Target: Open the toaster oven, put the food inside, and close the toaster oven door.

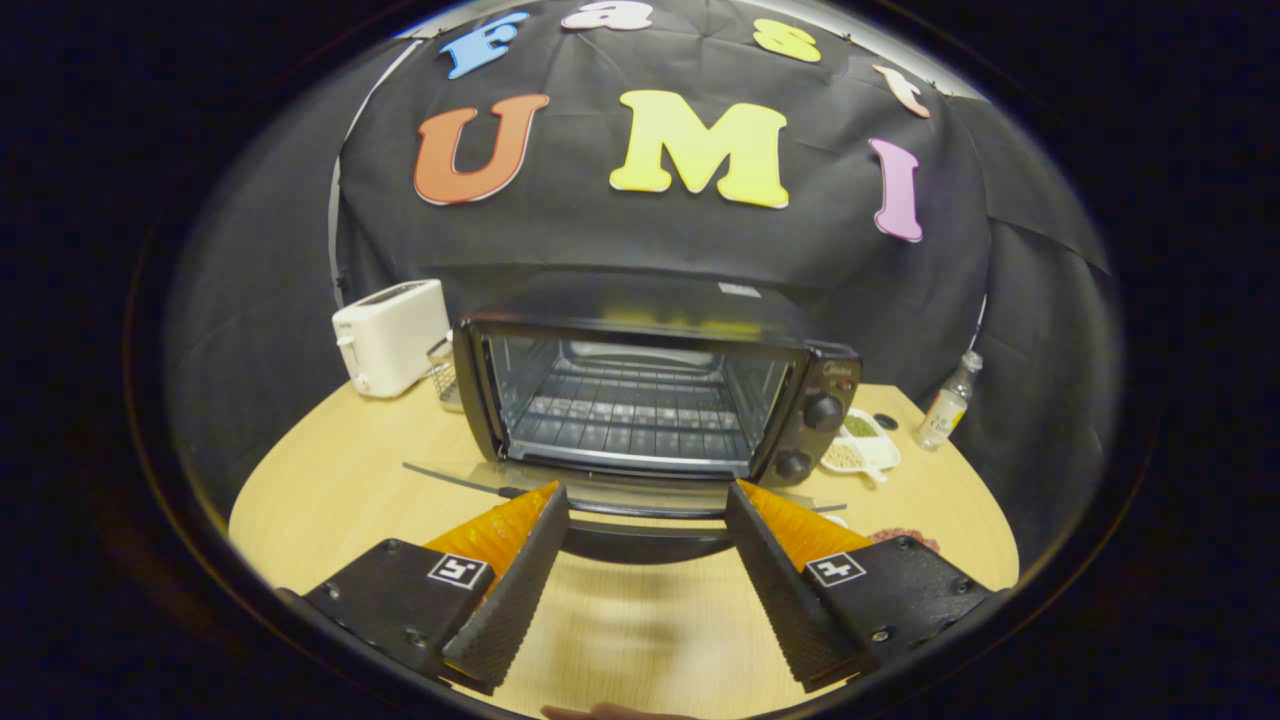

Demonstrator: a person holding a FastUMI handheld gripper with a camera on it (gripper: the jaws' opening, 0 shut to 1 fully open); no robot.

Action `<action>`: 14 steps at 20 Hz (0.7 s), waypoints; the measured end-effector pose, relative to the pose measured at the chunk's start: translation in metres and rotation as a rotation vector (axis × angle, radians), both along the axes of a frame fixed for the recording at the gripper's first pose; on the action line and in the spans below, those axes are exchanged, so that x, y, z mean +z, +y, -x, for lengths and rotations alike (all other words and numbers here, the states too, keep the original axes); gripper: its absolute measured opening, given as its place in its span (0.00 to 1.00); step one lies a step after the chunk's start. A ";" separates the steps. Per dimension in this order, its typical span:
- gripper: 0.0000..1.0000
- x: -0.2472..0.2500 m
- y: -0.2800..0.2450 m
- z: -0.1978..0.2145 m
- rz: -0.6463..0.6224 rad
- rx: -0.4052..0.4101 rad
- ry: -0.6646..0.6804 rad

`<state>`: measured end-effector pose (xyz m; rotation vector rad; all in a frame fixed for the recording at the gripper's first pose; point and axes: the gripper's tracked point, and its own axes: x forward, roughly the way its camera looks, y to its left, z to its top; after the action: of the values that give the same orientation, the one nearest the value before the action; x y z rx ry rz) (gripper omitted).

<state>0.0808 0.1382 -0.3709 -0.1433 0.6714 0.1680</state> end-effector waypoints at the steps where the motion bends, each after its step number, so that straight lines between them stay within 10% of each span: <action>1: 1.00 -0.006 -0.001 0.006 -0.001 -0.003 0.010; 14: 1.00 -0.087 -0.011 0.052 -0.023 -0.009 0.196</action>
<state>0.0287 0.1276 -0.4581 -0.1021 0.8644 0.1827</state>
